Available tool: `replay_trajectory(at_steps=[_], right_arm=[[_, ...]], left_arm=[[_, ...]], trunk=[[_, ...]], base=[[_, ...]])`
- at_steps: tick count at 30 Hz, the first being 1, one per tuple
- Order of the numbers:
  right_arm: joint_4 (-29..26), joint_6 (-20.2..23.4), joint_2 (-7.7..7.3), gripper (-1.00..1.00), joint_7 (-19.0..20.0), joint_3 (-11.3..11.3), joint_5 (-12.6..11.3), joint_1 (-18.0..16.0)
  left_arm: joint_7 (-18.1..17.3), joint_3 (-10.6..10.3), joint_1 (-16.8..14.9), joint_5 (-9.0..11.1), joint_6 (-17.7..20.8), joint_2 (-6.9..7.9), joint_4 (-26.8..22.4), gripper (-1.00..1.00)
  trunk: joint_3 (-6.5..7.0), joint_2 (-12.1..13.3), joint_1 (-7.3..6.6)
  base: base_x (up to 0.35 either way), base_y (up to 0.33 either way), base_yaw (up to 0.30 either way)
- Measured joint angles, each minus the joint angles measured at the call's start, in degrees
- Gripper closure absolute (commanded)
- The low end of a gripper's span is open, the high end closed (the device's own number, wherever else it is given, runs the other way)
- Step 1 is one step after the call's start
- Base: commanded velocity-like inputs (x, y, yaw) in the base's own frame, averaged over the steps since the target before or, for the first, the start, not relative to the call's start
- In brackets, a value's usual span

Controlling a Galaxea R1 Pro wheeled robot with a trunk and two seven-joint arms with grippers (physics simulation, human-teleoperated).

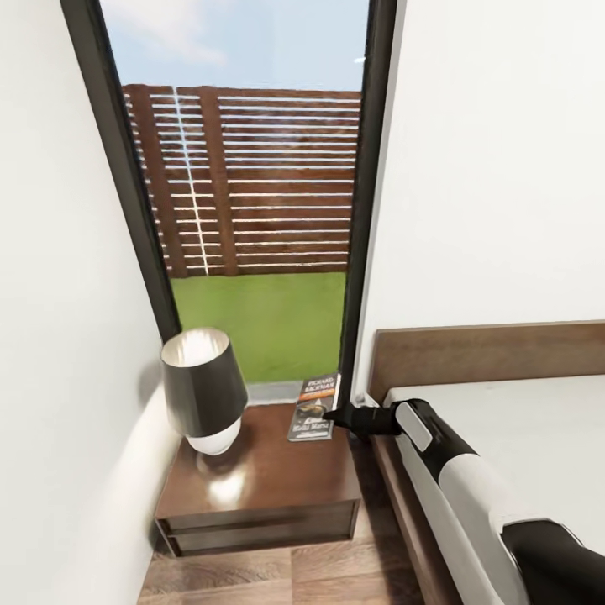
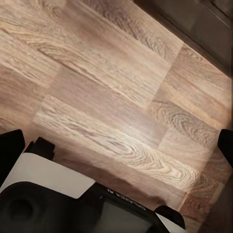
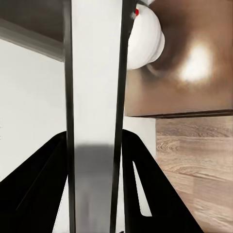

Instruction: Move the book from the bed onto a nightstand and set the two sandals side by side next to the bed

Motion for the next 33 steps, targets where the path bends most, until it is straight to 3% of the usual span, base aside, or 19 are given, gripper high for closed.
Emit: replay_trajectory(at_steps=[3,11,16,19,26,33], right_arm=[[0.0,0.5,-0.20,1.00,1.8,0.8,0.0,0.2],[0.0,1.9,-0.53,1.00,6.3,5.9,0.4,0.3],[0.0,2.3,-0.53,1.00,6.9,7.0,0.4,0.3],[0.1,3.3,-0.44,1.00,6.9,7.3,0.0,0.3],[0.0,4.2,-0.39,1.00,7.0,7.3,-0.1,0.3],[0.0,4.4,-0.27,1.00,7.1,7.3,-0.2,0.3]], left_arm=[[0.0,0.0,0.1,0.0,-0.1,0.00,-0.1,-1.00],[-0.1,0.1,0.9,0.0,-0.2,0.14,-1.5,-1.00],[-0.3,0.5,4.2,0.0,-0.2,1.73,-6.9,-1.00],[-0.3,2.5,6.4,0.0,0.2,2.71,-10.1,-1.00],[-0.3,7.0,8.0,0.7,3.6,2.97,-11.7,-1.00],[-0.3,8.6,8.5,1.8,5.9,3.16,-12.1,-1.00]], trunk=[[0.00,0.0,0.00],[0.00,0.0,0.00],[0.00,0.0,0.00],[-0.01,0.0,0.02],[-0.01,0.0,0.03],[-1.08,-2.4,1.34]], base=[[0.330,0.000,0.000],[0.330,0.000,0.000],[0.309,0.000,0.000],[0.148,0.000,0.000],[0.053,0.000,0.000],[0.010,0.000,-0.025]])
